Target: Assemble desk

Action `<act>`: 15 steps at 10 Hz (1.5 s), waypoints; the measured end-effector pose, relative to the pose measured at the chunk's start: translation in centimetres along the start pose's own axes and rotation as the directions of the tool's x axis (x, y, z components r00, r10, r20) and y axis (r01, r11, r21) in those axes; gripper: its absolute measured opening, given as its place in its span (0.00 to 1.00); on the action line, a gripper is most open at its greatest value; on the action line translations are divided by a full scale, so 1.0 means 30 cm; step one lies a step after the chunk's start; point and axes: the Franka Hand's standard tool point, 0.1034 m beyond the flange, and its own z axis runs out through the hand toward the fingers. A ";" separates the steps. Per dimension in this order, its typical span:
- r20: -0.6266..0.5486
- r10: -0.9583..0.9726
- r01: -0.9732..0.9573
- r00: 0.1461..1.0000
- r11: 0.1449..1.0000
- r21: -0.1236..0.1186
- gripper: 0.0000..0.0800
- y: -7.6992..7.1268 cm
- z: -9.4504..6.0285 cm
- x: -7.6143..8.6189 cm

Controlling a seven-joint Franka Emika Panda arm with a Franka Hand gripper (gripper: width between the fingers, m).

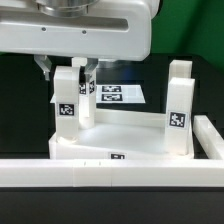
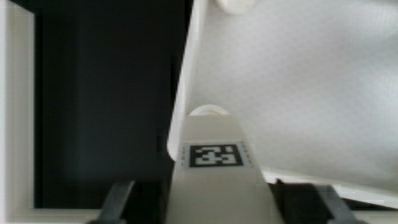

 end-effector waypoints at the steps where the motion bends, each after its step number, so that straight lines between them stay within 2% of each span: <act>1: -0.049 0.008 -0.008 0.999 1.000 0.002 0.36 0.005 -0.006 -0.004; 6: -0.139 0.064 -0.060 0.988 0.998 0.029 0.36 0.033 0.024 -0.068; 7: -0.138 0.100 -0.094 0.985 0.994 0.049 0.36 0.038 0.026 -0.073; 8: -0.139 0.097 -0.092 0.986 0.995 0.047 0.36 0.038 0.025 -0.072; 11: -0.127 0.280 -0.272 0.952 0.959 0.074 0.36 0.032 0.025 -0.071; 12: -0.121 0.344 -0.336 0.931 0.938 0.087 0.36 0.031 0.026 -0.072; 15: -0.086 0.588 -0.570 0.804 0.804 0.167 0.36 0.036 0.027 -0.065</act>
Offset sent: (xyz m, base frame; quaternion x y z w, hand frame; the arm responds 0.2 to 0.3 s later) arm -0.0197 -0.0040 0.0014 0.0137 0.0496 0.0480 0.9975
